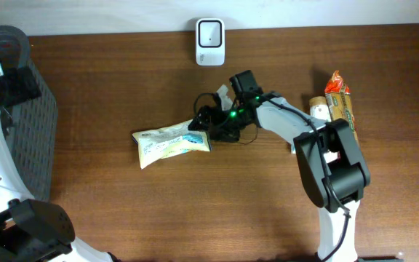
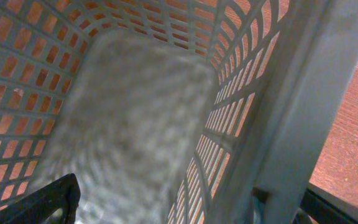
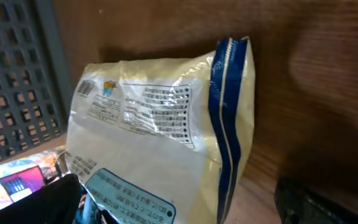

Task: Scan the item barcode
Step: 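Lower the right gripper onto the pouch and grasp its edge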

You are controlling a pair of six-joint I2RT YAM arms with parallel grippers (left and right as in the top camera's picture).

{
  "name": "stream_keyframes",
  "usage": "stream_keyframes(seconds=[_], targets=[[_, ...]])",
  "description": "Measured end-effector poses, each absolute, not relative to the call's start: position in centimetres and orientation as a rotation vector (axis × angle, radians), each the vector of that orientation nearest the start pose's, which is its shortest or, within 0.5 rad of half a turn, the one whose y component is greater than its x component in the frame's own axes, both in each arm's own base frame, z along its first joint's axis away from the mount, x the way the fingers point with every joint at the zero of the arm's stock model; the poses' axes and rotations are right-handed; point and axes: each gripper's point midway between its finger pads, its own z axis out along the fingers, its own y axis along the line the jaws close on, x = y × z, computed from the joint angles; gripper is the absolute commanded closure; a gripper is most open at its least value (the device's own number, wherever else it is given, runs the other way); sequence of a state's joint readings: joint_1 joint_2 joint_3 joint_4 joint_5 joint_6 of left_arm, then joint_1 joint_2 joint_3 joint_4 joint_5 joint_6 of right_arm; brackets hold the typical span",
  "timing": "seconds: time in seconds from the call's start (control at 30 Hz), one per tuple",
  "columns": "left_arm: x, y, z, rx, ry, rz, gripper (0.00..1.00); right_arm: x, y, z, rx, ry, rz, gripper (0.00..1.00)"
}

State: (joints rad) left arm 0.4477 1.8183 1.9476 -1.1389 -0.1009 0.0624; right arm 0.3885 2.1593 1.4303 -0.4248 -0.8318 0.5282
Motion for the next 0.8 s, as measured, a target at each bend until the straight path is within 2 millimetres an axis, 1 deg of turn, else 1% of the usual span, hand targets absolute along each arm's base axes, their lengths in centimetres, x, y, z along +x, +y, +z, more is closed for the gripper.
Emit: stream_keyframes(seconds=[0.1,0.17,0.2,0.23,0.27,0.3,0.33,0.4,0.43,0.47,0.57,0.67,0.77,0.8], targets=[[39.8,21.0,25.3,-0.536,2.550,0.317,0.01,37.3,30.9,4.0,-0.108,2.846,1.392,0.01],[39.8,21.0,25.3,-0.536,2.550,0.317,0.01,35.7,32.9,3.6,-0.168,2.870,1.410,0.00],[39.8,21.0,25.3,-0.536,2.551,0.317,0.01,34.8,33.9,3.5,-0.203,2.875,1.425,0.30],[39.8,21.0,25.3,-0.536,2.550,0.317,0.01,34.3,34.6,3.5,-0.213,2.886,1.433,0.48],[39.8,21.0,25.3,-0.536,2.550,0.316,0.01,34.1,35.1,3.2,-0.215,2.897,1.419,0.57],[39.8,21.0,25.3,-0.536,2.550,0.316,0.01,33.6,35.2,2.0,-0.182,2.940,1.397,0.61],[39.8,21.0,25.3,-0.536,2.550,0.316,0.01,33.3,35.3,1.4,-0.173,2.956,1.408,0.68],[39.8,21.0,25.3,-0.536,2.550,0.316,0.01,33.4,35.2,1.3,-0.159,2.961,1.398,0.80],[39.8,21.0,25.3,-0.536,2.550,0.316,0.01,33.6,35.2,1.1,-0.148,2.962,1.385,0.84],[39.8,21.0,25.3,-0.536,2.551,0.316,0.01,33.6,35.1,0.7,-0.154,2.964,1.377,0.96],[39.8,21.0,25.3,-0.536,2.550,0.317,0.01,33.6,35.0,0.6,-0.164,2.965,1.372,0.96],[39.8,21.0,25.3,-0.536,2.551,0.316,0.01,33.6,34.2,0.4,-0.193,2.973,1.349,0.96],[39.8,21.0,25.3,-0.536,2.551,0.316,0.01,33.4,32.6,0.8,-0.235,2.998,1.204,0.96],[39.8,21.0,25.3,-0.536,2.550,0.316,0.01,33.9,31.3,1.6,-0.253,2.993,1.046,0.96]])
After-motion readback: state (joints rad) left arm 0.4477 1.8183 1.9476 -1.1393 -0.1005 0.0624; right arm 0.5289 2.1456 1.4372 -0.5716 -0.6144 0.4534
